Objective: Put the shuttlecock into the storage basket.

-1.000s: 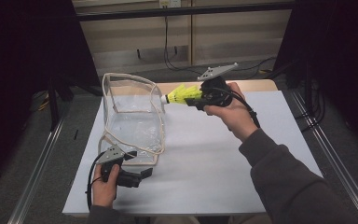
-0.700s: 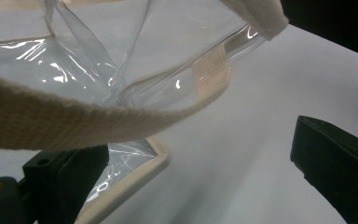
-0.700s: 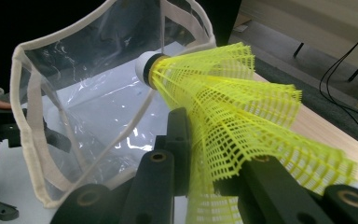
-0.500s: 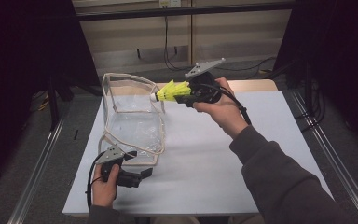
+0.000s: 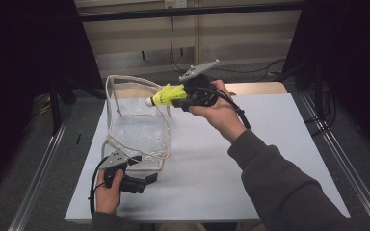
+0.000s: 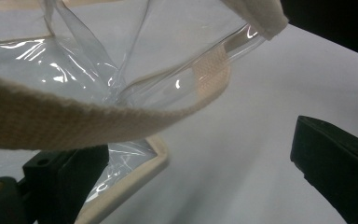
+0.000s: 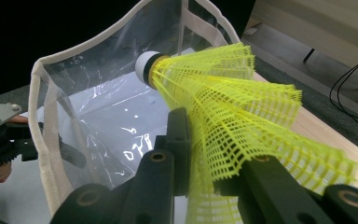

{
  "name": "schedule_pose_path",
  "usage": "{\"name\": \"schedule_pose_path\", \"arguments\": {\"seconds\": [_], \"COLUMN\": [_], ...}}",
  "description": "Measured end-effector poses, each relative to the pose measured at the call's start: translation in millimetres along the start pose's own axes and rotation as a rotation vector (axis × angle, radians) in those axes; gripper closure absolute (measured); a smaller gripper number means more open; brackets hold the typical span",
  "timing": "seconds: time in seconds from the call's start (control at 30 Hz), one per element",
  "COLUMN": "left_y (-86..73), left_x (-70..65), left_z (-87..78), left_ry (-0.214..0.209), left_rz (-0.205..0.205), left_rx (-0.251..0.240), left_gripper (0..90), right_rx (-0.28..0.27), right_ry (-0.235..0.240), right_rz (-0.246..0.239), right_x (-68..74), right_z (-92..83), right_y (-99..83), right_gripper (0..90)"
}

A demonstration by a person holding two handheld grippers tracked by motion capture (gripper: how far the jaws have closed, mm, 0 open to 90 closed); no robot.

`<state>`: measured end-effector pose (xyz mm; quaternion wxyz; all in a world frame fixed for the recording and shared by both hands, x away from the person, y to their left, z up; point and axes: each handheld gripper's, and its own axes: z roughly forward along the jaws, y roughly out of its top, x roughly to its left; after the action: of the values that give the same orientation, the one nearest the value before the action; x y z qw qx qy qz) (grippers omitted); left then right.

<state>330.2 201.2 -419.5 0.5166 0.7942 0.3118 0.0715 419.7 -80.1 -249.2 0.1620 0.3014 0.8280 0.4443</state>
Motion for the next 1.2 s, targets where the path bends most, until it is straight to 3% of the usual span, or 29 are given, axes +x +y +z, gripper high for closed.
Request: {"name": "schedule_pose_path", "arguments": {"seconds": [1.2], "left_y": [-0.2], "left_x": [0.2], "left_z": [-0.7], "left_ry": [-0.005], "left_rz": [-0.002], "left_rx": [-0.002], "left_gripper": [4.1], "right_rx": [0.031], "right_ry": [0.040], "right_rz": [-0.033], "right_x": [22.3], "right_z": [36.7], "right_y": [10.2], "right_gripper": [79.9]}}
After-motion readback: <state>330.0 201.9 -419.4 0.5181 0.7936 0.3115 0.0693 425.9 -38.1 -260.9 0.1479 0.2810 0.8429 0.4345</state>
